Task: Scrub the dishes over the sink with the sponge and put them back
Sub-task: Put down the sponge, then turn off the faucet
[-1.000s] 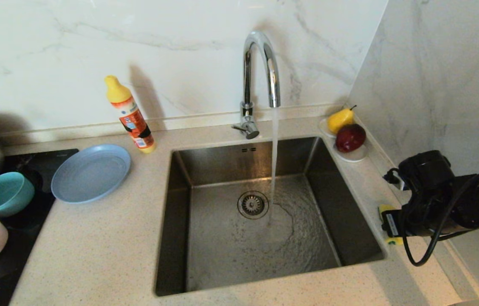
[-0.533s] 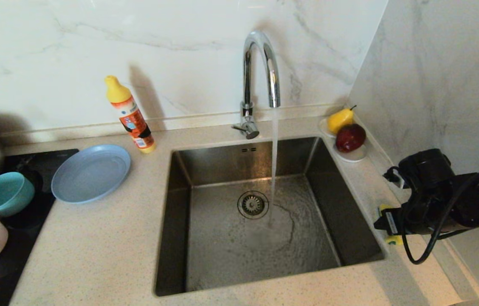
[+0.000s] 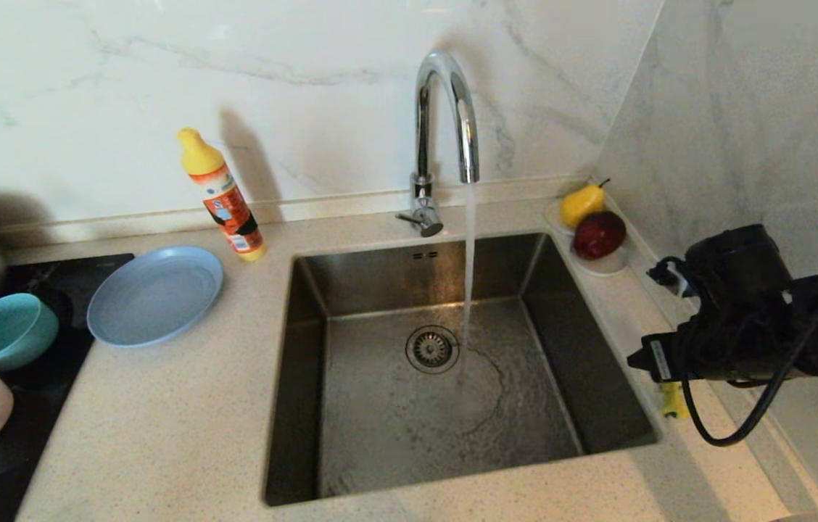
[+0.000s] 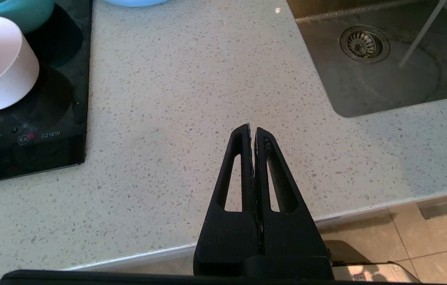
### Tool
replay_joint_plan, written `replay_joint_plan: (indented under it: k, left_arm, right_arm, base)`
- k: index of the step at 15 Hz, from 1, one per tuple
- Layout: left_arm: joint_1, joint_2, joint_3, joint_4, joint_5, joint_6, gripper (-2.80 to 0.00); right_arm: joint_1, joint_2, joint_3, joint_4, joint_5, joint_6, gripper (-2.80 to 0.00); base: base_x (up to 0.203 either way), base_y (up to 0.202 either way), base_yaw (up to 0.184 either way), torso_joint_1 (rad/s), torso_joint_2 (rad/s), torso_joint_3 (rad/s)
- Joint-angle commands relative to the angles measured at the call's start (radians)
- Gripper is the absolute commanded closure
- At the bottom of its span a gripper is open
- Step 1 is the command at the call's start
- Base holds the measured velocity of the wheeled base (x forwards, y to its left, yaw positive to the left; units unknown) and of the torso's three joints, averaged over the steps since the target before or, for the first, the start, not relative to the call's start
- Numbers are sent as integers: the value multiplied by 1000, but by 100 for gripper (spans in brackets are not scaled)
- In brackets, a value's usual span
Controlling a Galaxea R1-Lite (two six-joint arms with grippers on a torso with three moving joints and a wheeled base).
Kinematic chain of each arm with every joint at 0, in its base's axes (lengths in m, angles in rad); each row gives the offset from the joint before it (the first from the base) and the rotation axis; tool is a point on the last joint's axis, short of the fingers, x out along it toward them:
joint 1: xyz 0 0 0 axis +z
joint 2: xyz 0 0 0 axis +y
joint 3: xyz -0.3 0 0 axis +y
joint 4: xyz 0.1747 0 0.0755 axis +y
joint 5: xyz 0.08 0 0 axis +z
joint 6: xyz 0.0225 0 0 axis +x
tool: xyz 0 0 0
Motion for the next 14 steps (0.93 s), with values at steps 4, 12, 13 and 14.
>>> replay_joint_plan:
  k: [4, 12, 13, 14]
  left_arm:
    - [-1, 1, -1, 1, -1, 0, 0]
    - [0, 0, -1, 1, -1, 1, 0]
    - [-1, 0, 0, 1, -1, 1, 0]
    - [-1, 1, -1, 1, -1, 1, 0]
  right_arm:
    - [167, -160, 18, -4, -1, 38, 0]
    - [220, -225, 136, -190, -17, 20, 0]
    - [231, -244, 159, -191, -15, 19, 0]
    - [243, -260, 177, -195, -14, 14, 0]
  base:
    - [0, 0, 0, 0, 0, 0]
    - [0, 0, 0, 0, 0, 0]
    - [0, 0, 0, 0, 0, 0]
    - [0, 0, 0, 0, 0, 0]
